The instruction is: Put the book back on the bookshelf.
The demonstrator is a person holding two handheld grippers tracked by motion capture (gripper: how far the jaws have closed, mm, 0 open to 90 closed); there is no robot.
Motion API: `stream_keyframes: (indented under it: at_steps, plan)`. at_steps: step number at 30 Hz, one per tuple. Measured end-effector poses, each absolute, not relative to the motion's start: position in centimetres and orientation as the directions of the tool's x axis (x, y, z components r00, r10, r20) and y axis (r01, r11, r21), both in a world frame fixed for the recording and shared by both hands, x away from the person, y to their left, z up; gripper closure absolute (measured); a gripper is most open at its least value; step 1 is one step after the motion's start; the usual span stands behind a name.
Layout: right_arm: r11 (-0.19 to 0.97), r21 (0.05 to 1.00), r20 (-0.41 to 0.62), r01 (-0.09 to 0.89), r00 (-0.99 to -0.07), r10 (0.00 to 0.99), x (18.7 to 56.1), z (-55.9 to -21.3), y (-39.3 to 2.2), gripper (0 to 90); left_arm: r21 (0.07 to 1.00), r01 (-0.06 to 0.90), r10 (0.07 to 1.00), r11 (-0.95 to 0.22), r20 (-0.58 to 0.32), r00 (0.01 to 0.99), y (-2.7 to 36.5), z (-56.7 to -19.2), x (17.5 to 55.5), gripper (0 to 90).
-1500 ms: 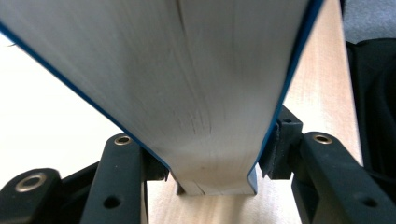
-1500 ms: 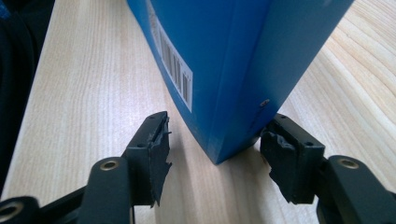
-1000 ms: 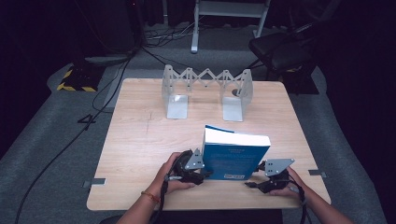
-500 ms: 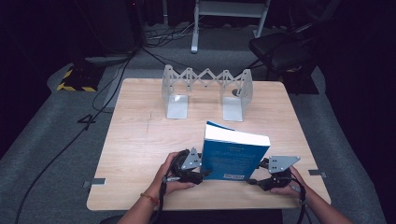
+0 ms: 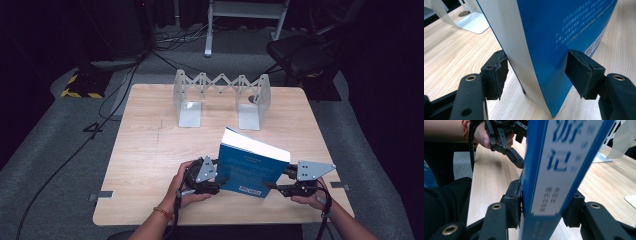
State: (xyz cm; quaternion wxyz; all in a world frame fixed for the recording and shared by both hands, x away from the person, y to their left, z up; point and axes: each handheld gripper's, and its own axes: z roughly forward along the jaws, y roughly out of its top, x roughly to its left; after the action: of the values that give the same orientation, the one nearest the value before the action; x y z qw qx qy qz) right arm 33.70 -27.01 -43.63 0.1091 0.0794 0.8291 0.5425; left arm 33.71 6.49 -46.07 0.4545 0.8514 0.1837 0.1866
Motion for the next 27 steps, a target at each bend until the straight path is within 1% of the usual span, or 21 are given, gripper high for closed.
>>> stream_keyframes:
  at_steps: [5, 9, 14, 18, 22, 27]
  plan:
    - [0.375, 0.927, -0.129, -0.020, -0.955, 0.268, 33.2, -42.4, -26.7, 57.1, 0.851, 0.140, 0.496, -0.507, 0.155, 0.854, 6.1, -45.9, 33.9, 33.2]
    - [0.371, 0.928, -0.142, -0.025, -0.946, 0.291, 32.9, -41.4, -26.5, 57.0, 0.842, 0.100, 0.505, -0.530, 0.219, 0.835, 5.6, -45.8, 33.6, 30.7]
    - [0.387, 0.921, -0.173, -0.038, -0.932, 0.319, 32.4, -40.3, -25.9, 56.2, 0.845, 0.104, 0.512, -0.524, 0.215, 0.832, 5.2, -45.8, 33.8, 28.1]
    - [0.385, 0.923, -0.173, -0.032, -0.925, 0.337, 32.4, -39.7, -25.6, 56.1, 0.846, 0.112, 0.515, -0.521, 0.207, 0.832, 4.9, -45.7, 34.0, 26.2]
    - [0.372, 0.928, -0.175, -0.030, -0.915, 0.364, 32.3, -39.2, -25.3, 56.6, 0.837, 0.094, 0.516, -0.538, 0.239, 0.823, 4.6, -45.6, 34.0, 25.5]
    - [0.372, 0.927, -0.192, -0.044, -0.908, 0.371, 32.3, -38.9, -25.2, 58.2, 0.823, 0.079, 0.510, -0.562, 0.270, 0.817, 4.0, -45.5, 34.6, 25.3]
